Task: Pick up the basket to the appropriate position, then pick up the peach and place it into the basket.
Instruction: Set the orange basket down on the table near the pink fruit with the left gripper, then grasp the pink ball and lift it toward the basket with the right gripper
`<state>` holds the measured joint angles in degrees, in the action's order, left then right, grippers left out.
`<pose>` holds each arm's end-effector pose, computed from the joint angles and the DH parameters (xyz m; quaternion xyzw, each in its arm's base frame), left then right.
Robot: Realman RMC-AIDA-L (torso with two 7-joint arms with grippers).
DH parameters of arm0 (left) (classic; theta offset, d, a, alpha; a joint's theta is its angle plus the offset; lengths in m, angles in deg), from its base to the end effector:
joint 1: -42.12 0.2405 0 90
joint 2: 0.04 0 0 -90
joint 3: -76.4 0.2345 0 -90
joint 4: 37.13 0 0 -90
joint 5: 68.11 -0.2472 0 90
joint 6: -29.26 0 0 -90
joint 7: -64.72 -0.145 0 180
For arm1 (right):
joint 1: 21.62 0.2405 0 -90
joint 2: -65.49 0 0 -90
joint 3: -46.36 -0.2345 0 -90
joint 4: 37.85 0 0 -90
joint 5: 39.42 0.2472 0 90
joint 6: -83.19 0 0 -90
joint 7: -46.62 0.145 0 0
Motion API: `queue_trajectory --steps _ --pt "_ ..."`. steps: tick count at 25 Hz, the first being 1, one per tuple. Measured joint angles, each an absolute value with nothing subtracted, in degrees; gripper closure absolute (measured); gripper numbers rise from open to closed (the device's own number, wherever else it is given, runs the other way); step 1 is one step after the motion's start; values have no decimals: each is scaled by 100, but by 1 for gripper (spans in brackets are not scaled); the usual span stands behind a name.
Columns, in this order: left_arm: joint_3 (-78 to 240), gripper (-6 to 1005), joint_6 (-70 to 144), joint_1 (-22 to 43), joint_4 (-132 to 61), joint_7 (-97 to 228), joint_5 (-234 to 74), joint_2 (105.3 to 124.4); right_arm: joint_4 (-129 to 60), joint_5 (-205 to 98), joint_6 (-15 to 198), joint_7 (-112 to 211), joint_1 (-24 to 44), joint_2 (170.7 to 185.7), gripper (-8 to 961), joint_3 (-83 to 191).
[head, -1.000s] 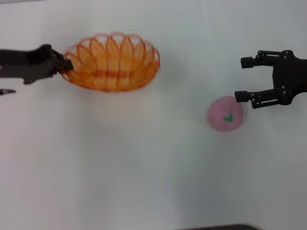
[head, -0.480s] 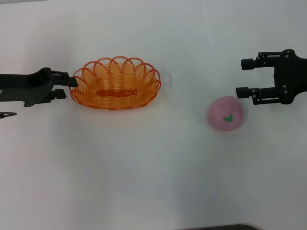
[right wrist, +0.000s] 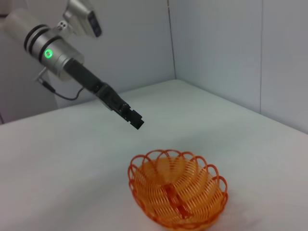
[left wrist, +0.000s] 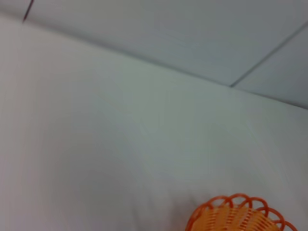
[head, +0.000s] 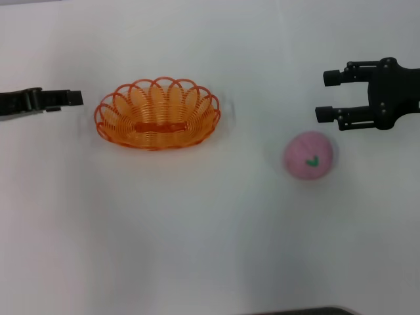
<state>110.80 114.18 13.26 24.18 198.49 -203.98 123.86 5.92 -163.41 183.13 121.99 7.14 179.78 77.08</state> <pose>-0.2828 0.3656 0.0643 -0.7877 -0.5656 -0.1489 0.1937 0.2951 0.3340 0.0754 -0.9584 0.1640 0.1888 0.1377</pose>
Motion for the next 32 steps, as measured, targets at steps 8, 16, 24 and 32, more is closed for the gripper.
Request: queue_trajectory --steps 8,16,24,32 --pt "11088 264 11866 1676 2452 17430 -19439 12408 904 -16352 18603 13354 1009 17848 181 7779" --pt "11186 116 12350 1703 2042 15969 -19215 12429 2282 -17103 19226 15110 1543 17873 181 8243" --pt "11168 115 12748 1836 1917 15349 -19134 12437 2905 -18473 19596 15889 2165 18044 180 8768" --pt "11206 115 13064 1862 1884 14901 -19081 12450 2869 -19304 19478 16148 2431 18206 181 9550"
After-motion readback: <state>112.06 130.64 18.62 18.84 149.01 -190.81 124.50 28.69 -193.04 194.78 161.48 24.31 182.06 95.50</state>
